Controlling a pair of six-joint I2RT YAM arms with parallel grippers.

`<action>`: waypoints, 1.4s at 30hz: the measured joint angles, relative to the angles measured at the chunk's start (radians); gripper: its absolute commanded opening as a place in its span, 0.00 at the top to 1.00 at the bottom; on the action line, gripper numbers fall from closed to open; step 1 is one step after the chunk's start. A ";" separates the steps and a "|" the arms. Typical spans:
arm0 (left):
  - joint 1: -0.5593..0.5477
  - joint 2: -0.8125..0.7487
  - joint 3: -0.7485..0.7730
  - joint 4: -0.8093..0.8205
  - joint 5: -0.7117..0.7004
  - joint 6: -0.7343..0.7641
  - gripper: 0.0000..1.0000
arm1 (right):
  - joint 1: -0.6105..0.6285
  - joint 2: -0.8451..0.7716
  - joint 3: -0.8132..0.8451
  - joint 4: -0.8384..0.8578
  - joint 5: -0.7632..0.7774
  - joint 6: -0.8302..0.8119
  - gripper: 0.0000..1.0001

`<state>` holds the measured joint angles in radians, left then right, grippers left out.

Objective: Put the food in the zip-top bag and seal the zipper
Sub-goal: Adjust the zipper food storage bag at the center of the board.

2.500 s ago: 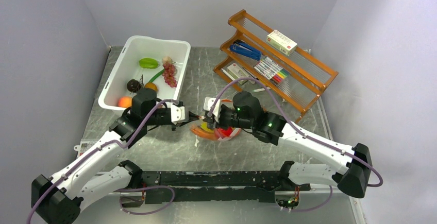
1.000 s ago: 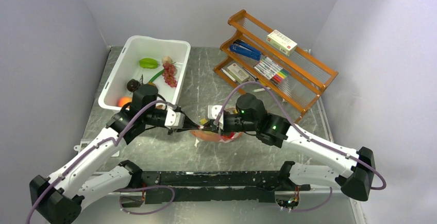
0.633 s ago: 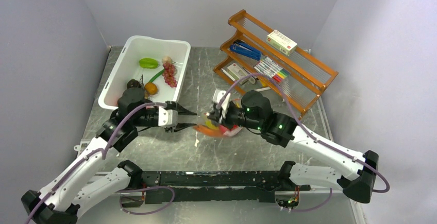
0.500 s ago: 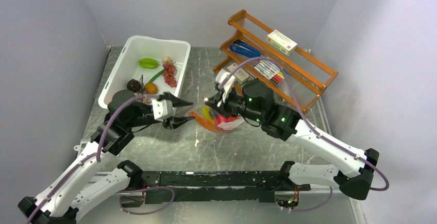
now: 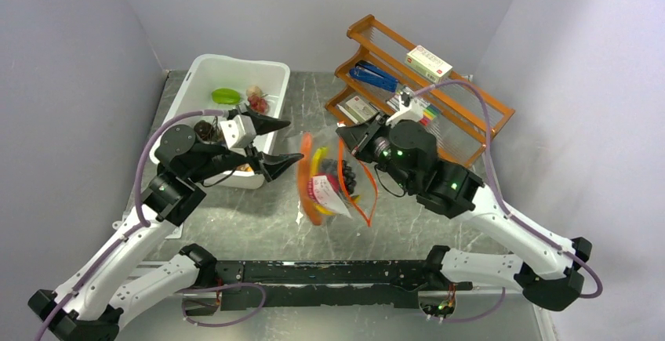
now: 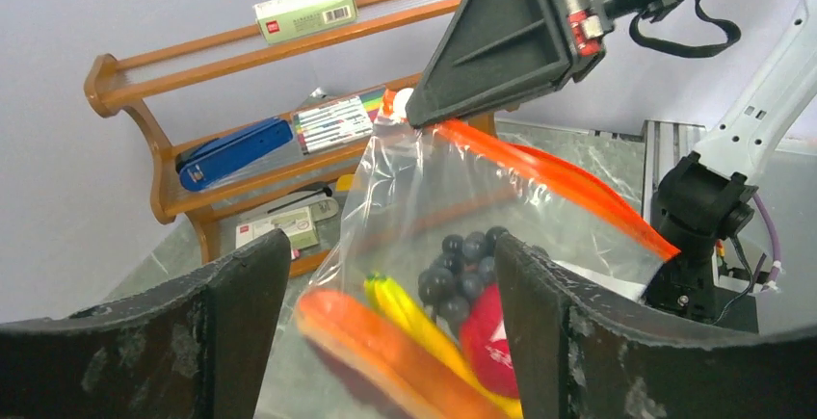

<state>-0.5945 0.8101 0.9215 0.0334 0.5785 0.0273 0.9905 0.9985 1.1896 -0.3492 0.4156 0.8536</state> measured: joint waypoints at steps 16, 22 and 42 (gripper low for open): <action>-0.189 0.171 -0.083 0.125 -0.130 -0.009 0.10 | 0.000 0.201 0.048 -0.403 0.233 0.967 1.00; -0.305 0.253 -0.088 0.210 -0.330 -0.038 0.14 | 0.000 0.233 0.060 -0.388 0.290 1.069 1.00; -0.439 0.427 -0.099 0.258 -0.771 -0.188 0.93 | 0.000 0.180 -0.007 -0.293 0.400 1.051 1.00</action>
<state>-1.0332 1.2373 0.8223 0.2916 -0.1928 -0.1608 0.9901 1.1782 1.1828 -0.6418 0.8158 1.9045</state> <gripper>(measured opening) 0.092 0.061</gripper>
